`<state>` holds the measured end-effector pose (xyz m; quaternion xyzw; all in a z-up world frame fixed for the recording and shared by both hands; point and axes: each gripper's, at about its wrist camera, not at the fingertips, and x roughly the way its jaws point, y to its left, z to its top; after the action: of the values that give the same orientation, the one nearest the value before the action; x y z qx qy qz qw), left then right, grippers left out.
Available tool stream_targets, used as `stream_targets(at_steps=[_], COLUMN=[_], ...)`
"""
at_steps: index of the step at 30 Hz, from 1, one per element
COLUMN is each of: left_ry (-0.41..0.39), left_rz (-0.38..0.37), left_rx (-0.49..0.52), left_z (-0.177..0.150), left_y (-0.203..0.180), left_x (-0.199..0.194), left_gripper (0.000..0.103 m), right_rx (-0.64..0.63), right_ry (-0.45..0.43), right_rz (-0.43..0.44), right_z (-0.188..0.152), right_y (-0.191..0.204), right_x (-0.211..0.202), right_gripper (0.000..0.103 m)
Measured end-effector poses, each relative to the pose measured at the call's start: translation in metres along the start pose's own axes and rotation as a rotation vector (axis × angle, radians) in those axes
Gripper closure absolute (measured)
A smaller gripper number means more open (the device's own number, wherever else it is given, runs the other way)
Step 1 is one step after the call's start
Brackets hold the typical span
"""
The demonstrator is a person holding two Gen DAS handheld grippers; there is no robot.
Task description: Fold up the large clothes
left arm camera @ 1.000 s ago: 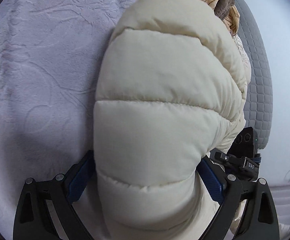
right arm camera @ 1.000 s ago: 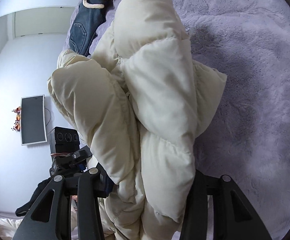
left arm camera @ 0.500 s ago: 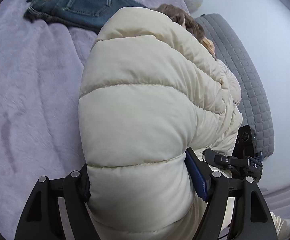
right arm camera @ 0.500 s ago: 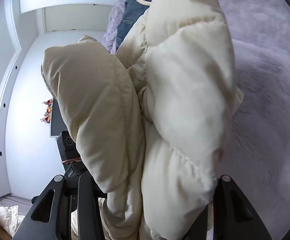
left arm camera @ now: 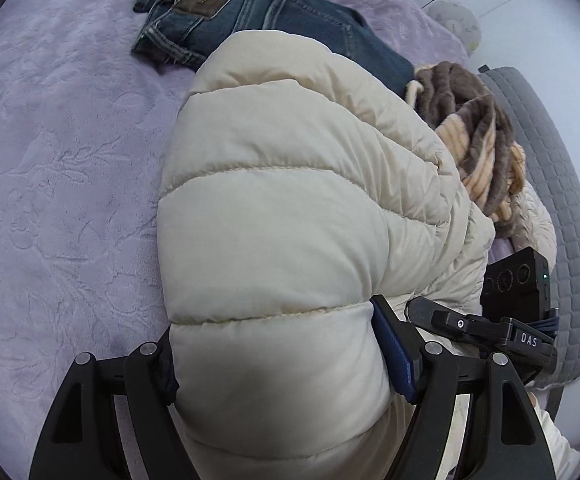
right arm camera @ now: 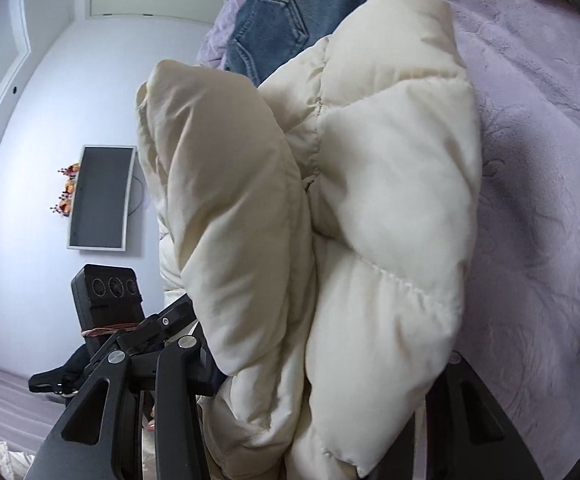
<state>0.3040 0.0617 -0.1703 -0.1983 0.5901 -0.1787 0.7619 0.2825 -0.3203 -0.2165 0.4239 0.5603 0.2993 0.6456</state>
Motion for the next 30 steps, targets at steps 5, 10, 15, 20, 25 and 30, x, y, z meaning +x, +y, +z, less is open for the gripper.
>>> stream_targets(at_steps=[5,10,15,20,25,30], left_ry=[-0.005,-0.034,-0.077,-0.096,-0.113,-0.197], left_rz=[0.047,0.124,0.197,0.289,0.283,0.248], left_rx=[0.047,0.104,0.098,0.123,0.150,0.141], left_z=[-0.012,-0.018,-0.021,-0.014,-0.016,-0.027], left_y=[-0.012,-0.037,-0.046,-0.086,-0.079,-0.046], left_x=[0.023,0.027,0.028,0.047,0.009,-0.030], left_gripper=[0.009,0.005,0.004,0.001,0.001,0.001], right_rx=[0.052,0.016,-0.023,-0.096,-0.120,-0.041], right_ry=[-0.012,-0.084,-0.204,-0.271,-0.195,-0.198], right_rz=[-0.115,-0.355,-0.425,-0.417,-0.611,-0.600], right_z=[-0.003,-0.017,-0.041,-0.032,-0.019,-0.025], right_y=[-0.022,-0.008,0.022,0.055,0.053,0.012], right_x=[-0.005,-0.043,-0.083,-0.087,-0.035,-0.026], right_gripper=[0.044,0.044,0.077,0.080,0.082,0.082])
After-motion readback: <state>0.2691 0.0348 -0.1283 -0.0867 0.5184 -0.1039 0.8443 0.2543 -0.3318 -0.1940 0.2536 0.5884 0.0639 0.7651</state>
